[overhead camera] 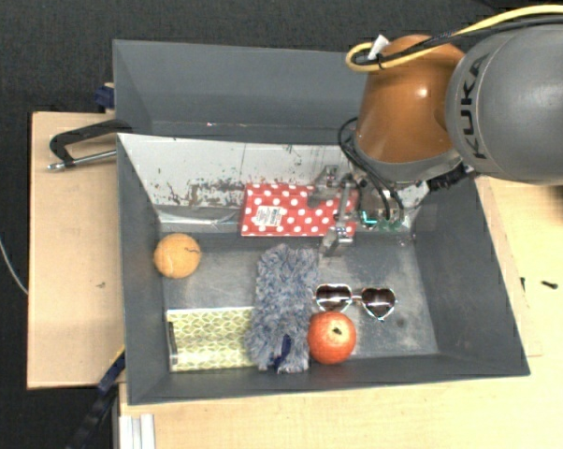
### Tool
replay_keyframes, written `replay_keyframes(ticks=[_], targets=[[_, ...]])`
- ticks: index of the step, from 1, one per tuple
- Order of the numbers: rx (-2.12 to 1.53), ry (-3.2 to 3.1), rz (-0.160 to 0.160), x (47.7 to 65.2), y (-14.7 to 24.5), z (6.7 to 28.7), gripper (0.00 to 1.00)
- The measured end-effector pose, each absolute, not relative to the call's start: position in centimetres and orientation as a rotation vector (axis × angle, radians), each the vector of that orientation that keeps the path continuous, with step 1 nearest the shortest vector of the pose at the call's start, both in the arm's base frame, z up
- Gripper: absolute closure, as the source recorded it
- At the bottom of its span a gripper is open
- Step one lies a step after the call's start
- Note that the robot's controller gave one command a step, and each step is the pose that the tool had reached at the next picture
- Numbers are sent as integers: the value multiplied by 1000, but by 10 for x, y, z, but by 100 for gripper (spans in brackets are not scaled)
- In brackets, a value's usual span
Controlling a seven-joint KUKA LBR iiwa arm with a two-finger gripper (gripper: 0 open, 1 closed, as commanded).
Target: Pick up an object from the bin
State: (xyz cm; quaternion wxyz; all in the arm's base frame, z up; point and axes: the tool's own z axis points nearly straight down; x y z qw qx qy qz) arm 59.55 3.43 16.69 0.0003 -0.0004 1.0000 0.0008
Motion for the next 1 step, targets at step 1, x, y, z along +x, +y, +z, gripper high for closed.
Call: replay_keyframes(ticks=[1], targets=[[-1, 3139, 3, 596, 34, 168, 0]])
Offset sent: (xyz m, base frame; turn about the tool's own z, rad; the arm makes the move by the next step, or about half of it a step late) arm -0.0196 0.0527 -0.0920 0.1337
